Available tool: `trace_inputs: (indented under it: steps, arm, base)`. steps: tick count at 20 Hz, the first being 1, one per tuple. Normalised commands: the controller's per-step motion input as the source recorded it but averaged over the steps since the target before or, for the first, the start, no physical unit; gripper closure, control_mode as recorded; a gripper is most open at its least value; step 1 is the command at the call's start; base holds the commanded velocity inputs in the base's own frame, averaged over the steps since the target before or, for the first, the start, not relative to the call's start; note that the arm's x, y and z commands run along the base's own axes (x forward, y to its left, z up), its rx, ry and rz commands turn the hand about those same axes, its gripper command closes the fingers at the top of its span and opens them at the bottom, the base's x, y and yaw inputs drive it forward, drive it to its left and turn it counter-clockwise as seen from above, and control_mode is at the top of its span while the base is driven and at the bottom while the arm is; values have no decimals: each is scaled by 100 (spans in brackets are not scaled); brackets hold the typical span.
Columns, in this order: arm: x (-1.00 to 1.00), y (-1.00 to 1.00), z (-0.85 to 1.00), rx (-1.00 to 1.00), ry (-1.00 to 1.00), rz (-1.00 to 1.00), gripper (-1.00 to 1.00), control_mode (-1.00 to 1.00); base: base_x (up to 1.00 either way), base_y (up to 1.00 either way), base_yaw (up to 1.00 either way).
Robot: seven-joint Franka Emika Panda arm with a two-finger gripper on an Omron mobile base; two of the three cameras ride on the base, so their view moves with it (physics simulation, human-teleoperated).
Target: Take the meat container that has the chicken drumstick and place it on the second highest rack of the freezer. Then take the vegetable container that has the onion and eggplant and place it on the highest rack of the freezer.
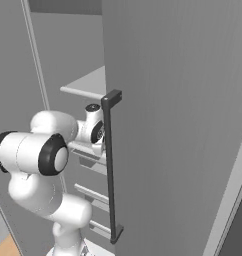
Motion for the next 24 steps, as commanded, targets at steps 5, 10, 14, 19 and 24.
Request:
trace_inputs:
  steps: [5,10,14,19,24]
  arm:
    - [32,-3,-15,0,0,2,100,-100]
    - [40,0,-33,0,-2,4,100,-100]
    - [24,0,-34,0,-1,5,100,-100]
    - [2,0,-48,0,-8,3,100,-100]
    - [0,2,-10,0,-2,0,100,-100]
  base:
    - [0,0,0]
    - [0,0,0]
    - [0,0,0]
    - [0,0,0]
    - [0,0,0]
